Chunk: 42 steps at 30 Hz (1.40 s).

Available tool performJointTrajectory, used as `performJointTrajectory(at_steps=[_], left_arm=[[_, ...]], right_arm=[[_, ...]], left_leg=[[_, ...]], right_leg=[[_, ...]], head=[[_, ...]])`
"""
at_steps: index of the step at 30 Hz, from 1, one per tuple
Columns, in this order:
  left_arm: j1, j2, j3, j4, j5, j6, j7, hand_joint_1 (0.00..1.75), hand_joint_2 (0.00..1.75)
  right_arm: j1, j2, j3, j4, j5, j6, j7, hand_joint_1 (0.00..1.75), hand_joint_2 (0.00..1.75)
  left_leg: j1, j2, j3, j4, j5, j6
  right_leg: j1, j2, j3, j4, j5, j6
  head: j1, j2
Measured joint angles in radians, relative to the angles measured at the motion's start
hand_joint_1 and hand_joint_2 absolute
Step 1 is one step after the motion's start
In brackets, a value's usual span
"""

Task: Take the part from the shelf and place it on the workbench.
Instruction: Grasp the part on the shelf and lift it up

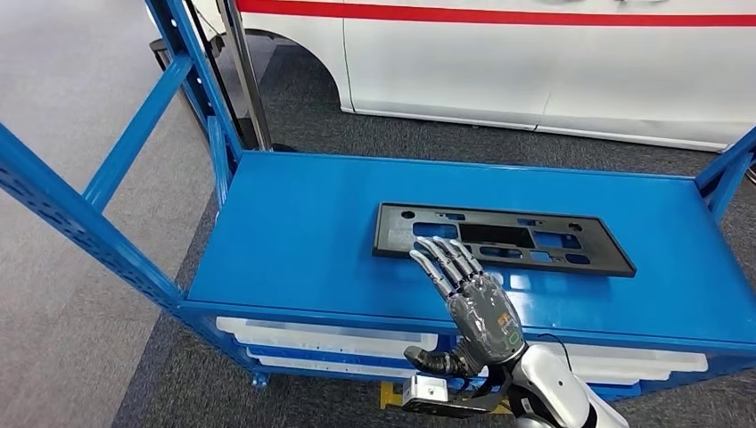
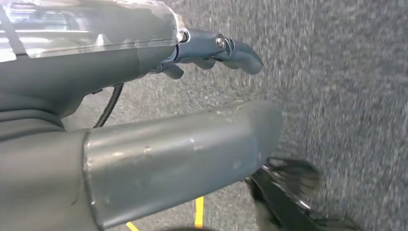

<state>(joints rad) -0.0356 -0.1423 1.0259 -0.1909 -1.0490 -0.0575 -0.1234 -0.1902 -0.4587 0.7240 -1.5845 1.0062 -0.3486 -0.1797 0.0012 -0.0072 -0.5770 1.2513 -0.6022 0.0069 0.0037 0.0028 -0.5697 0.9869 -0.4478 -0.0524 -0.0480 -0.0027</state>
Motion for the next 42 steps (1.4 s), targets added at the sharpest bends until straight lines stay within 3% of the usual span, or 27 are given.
performJointTrajectory(at_steps=[2,3,4,5,7,8,10,11,13,15,16,17,18,19,20,21,23,24,28,35,39,42], left_arm=[[0.003,0.002,0.0,0.0,-0.002,0.0,0.0,0.0,0.0],[0.004,0.003,0.0,0.0,-0.003,0.0,0.0,0.0,0.0],[0.005,0.005,0.0,0.0,-0.003,0.0,0.0,0.0,0.0],[0.007,0.006,0.0,0.0,-0.005,0.0,0.0,0.0,0.0],[0.009,0.007,0.0,0.002,-0.01,-0.002,0.0,0.0,0.0],[0.01,0.007,0.0,0.002,-0.012,-0.002,0.0,0.0,0.0],[0.007,0.008,0.0,0.002,-0.016,-0.002,0.0,0.0,0.0],[0.006,0.008,0.0,0.002,-0.018,-0.001,-0.002,0.0,0.0],[0.004,0.008,0.0,0.002,-0.021,0.0,-0.009,0.0,0.0],[0.002,0.008,0.0,0.002,-0.02,-0.001,-0.015,0.0,0.0],[0.001,0.008,0.0,0.002,-0.019,-0.002,-0.017,0.0,0.0],[0.001,0.008,0.0,0.002,-0.019,-0.002,-0.017,0.0,0.0],[0.001,0.008,0.0,0.002,-0.018,-0.002,-0.018,0.0,0.0],[0.001,0.008,0.001,0.002,-0.017,-0.003,-0.017,0.0,0.0],[0.001,0.008,0.001,0.002,-0.017,-0.003,-0.015,0.0,0.0],[0.001,0.007,0.001,0.003,-0.019,-0.003,-0.012,0.0,0.0],[-0.001,0.005,0.001,0.003,-0.024,-0.003,-0.002,0.0,0.0],[-0.002,0.005,0.001,0.004,-0.026,-0.002,0.002,0.0,0.0],[-0.001,0.007,0.002,0.004,-0.027,0.0,0.012,0.0,0.0],[-0.002,0.008,0.007,0.004,-0.025,0.004,0.011,0.0,0.0],[-0.001,0.008,0.017,0.004,-0.015,0.006,0.01,0.0,0.0],[0.0,0.007,0.029,0.004,-0.003,0.014,0.008,0.0,0.0]], right_arm=[[0.007,0.007,-0.017,0.016,0.002,-0.004,0.002,0.0,0.0],[0.01,0.01,-0.022,0.023,0.002,-0.005,0.002,0.0,0.0],[0.012,0.013,-0.027,0.028,0.002,-0.006,0.002,0.0,0.0],[0.014,0.015,-0.032,0.034,0.001,-0.008,0.002,0.0,0.0],[0.018,0.02,-0.045,0.046,-0.007,-0.01,0.001,0.0,0.0],[0.02,0.021,-0.056,0.051,-0.015,-0.012,0.0,0.0,0.0],[0.022,0.024,-0.083,0.06,-0.033,-0.012,-0.004,0.0,0.0],[0.023,0.024,-0.099,0.066,-0.042,-0.012,-0.008,0.0,0.0],[0.025,0.024,-0.133,0.082,-0.056,-0.011,-0.018,0.0,0.0],[0.032,0.025,-0.163,0.099,-0.063,-0.011,-0.025,0.0,0.0],[0.036,0.025,-0.174,0.107,-0.064,-0.011,-0.027,0.0,0.44],[0.039,0.025,-0.183,0.114,-0.065,-0.011,-0.029,0.0,0.44],[0.042,0.025,-0.19,0.12,-0.066,-0.011,-0.029,0.0,0.44],[0.044,0.025,-0.196,0.125,-0.068,-0.011,-0.03,0.0,0.44],[0.046,0.025,-0.202,0.129,-0.072,-0.01,-0.03,0.0,0.0],[0.049,0.025,-0.208,0.134,-0.076,-0.009,-0.031,0.0,0.0],[0.058,0.026,-0.222,0.142,-0.087,-0.006,-0.037,0.0,0.0],[0.065,0.027,-0.229,0.144,-0.091,-0.005,-0.041,0.0,0.0],[0.089,0.032,-0.252,0.146,-0.085,-0.008,-0.058,0.0,0.0],[0.134,0.036,-0.286,0.136,-0.094,-0.009,-0.072,0.0,0.0],[0.185,0.024,-0.329,0.08,-0.17,0.021,-0.114,0.0,1.75],[0.255,-0.016,-0.373,-0.017,-0.307,0.102,-0.176,0.0,1.75]], left_leg=[[0.008,0.001,-0.061,0.022,-0.067,-0.015],[0.012,0.001,-0.073,-0.006,-0.071,-0.022],[0.016,0.002,-0.077,-0.053,-0.042,-0.028],[0.019,0.004,-0.076,-0.113,0.025,-0.033],[0.02,0.011,-0.075,-0.2,0.154,-0.029],[0.018,0.013,-0.075,-0.22,0.19,-0.021],[0.017,0.012,-0.064,-0.224,0.191,-0.001],[0.018,0.011,-0.054,-0.23,0.19,0.007],[0.021,0.008,-0.03,-0.243,0.184,0.019],[0.019,0.005,-0.011,-0.249,0.168,0.026],[0.018,0.003,-0.001,-0.249,0.159,0.028],[0.016,0.001,0.011,-0.249,0.149,0.029],[0.015,-0.001,0.024,-0.249,0.138,0.03],[0.013,-0.002,0.038,-0.249,0.128,0.03],[0.012,-0.002,0.049,-0.249,0.118,0.028],[0.011,-0.003,0.061,-0.249,0.109,0.025],[0.009,-0.007,0.071,-0.249,0.097,0.015],[0.008,-0.009,0.075,-0.247,0.091,0.012],[0.005,-0.006,0.085,-0.255,0.078,0.043],[0.006,-0.006,0.094,-0.273,0.078,0.037],[0.007,-0.006,0.095,-0.275,0.079,0.021],[0.008,-0.006,0.096,-0.275,0.079,0.011]], right_leg=[[-0.011,0.002,0.041,-0.003,-0.03,0.011],[-0.017,0.003,0.063,-0.003,-0.047,0.017],[-0.022,0.003,0.085,-0.003,-0.064,0.024],[-0.026,0.003,0.103,-0.002,-0.081,0.031],[-0.027,0.005,0.13,0.001,-0.113,0.048],[-0.027,0.005,0.139,0.002,-0.123,0.058],[-0.027,0.006,0.146,0.01,-0.121,0.074],[-0.028,0.005,0.138,0.036,-0.109,0.079],[-0.03,0.003,0.078,0.139,-0.101,0.085],[-0.03,0.002,-0.007,0.251,-0.15,0.088],[-0.03,0.002,-0.041,0.28,-0.186,0.09],[-0.029,0.002,-0.064,0.285,-0.207,0.089],[-0.028,0.002,-0.074,0.262,-0.2,0.087],[-0.027,0.002,-0.072,0.214,-0.163,0.083],[-0.025,0.002,-0.062,0.151,-0.103,0.076],[-0.02,0.002,-0.055,0.101,-0.052,0.069],[-0.011,0.002,-0.049,0.047,0.002,0.057],[-0.009,0.003,-0.048,0.045,0.004,0.058],[-0.009,0.007,-0.038,0.038,0.01,0.066],[-0.007,0.008,-0.037,0.039,0.001,0.052],[-0.006,0.007,-0.037,0.04,0.0,0.05],[-0.006,0.006,-0.037,0.041,0.0,0.049]], head=[[0.0,0.0],[0.0,0.0],[0.0,0.0],[0.0,0.0],[0.0,0.0],[0.0,0.0],[0.0,0.0],[0.0,0.0],[0.001,0.0],[0.001,0.0],[0.001,0.0],[0.001,0.0],[0.001,0.0],[0.001,0.0],[0.001,0.0],[0.001,0.0],[0.004,0.0],[0.005,0.0],[0.007,0.0],[0.007,0.0],[0.007,0.0],[0.007,0.0]])
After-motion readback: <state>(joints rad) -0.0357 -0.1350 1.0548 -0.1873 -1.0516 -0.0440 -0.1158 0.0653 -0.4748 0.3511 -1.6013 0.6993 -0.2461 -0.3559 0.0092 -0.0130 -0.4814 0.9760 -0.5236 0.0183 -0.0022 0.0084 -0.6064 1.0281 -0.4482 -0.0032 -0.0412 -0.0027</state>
